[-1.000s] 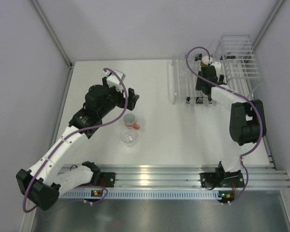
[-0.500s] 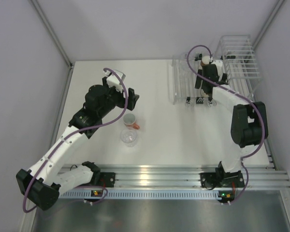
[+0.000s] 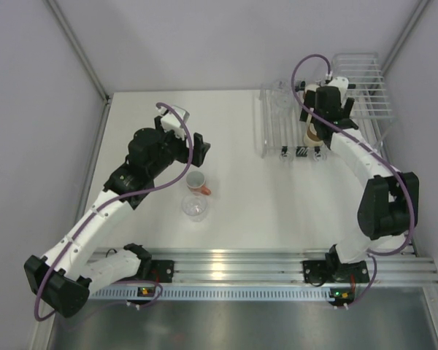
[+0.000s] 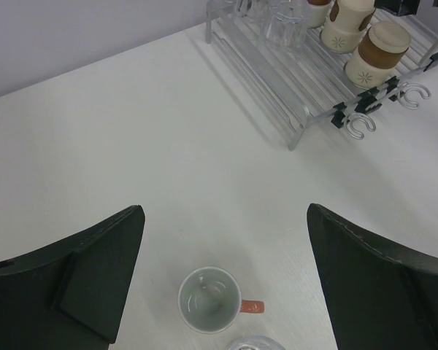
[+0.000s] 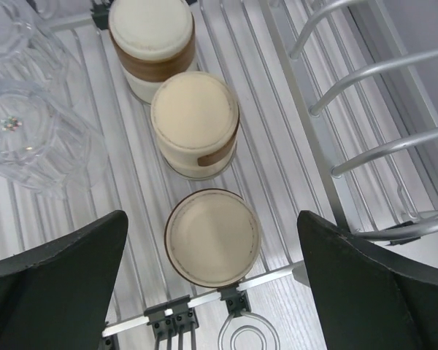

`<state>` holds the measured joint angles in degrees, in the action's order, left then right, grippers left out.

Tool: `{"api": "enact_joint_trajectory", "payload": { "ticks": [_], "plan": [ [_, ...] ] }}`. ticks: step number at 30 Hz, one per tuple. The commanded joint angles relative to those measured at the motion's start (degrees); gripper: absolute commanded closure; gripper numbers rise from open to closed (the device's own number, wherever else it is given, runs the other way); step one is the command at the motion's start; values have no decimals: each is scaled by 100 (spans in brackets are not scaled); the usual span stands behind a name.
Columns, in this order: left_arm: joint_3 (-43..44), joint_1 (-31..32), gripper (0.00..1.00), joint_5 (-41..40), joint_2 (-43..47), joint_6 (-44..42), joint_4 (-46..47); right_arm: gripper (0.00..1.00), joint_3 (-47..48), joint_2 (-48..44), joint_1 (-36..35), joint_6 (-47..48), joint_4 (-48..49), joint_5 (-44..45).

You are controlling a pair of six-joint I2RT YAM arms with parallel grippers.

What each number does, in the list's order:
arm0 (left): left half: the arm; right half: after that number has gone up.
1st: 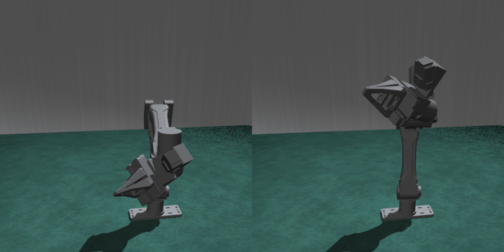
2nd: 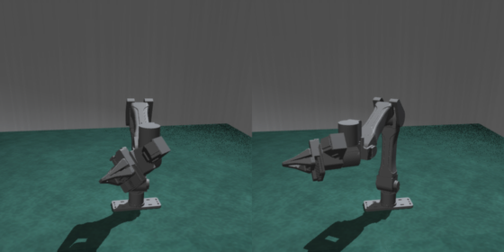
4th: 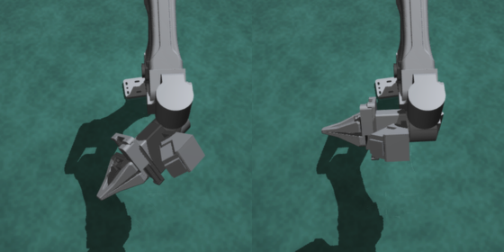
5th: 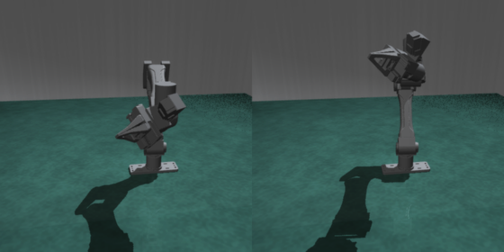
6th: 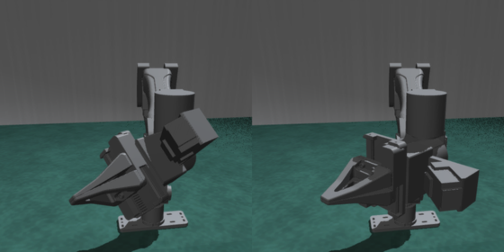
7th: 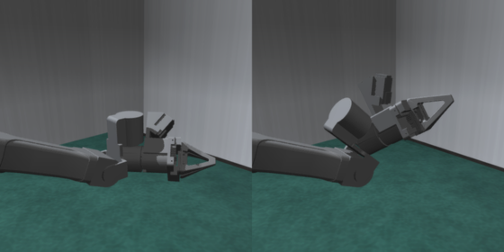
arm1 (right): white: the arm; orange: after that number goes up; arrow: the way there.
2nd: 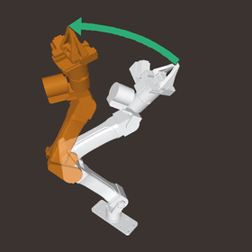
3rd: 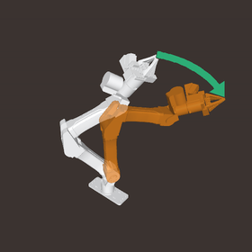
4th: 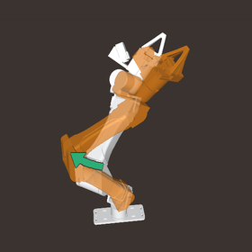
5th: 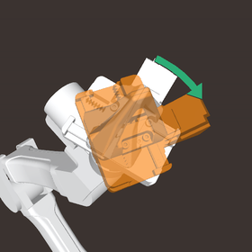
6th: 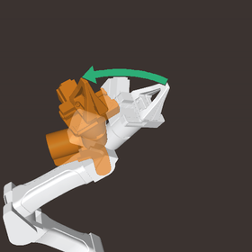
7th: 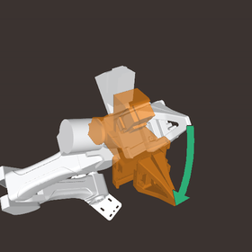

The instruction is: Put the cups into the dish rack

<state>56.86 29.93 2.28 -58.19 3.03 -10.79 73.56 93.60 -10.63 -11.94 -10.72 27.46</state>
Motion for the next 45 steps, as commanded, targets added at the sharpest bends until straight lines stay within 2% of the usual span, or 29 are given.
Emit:
{"api": "enact_joint_trajectory", "payload": {
  "ticks": [1, 11, 20, 28, 30, 39, 45],
  "plan": [
    [-17, -14, 1, 53, 194, 5, 121, 1, 27, -544, 18, 35, 245, -450],
    [-17, -23, 1, 62, 194, 14, 129, 0, -315, -1572, 17, -308, 395, -2242],
    [62, -5, 1, 123, -43, -179, -99, 1, -1405, -3259, 17, -747, 747, -3774],
    [247, 241, 2, -176, -684, -365, -1065, 0, -2003, -4025, 17, -616, 519, -3775],
    [133, 381, 2, -491, -737, -320, -1284, 1, -2152, -4121, 9, -537, 518, -3652],
    [-70, 443, 4, -633, -1036, 145, -1549, 1, -2592, -4262, 17, -484, 676, -3590],
    [-105, 452, 10, -475, -1317, 391, -1593, 1, -2715, -4403, 17, -458, 685, -3502]
  ]
}}
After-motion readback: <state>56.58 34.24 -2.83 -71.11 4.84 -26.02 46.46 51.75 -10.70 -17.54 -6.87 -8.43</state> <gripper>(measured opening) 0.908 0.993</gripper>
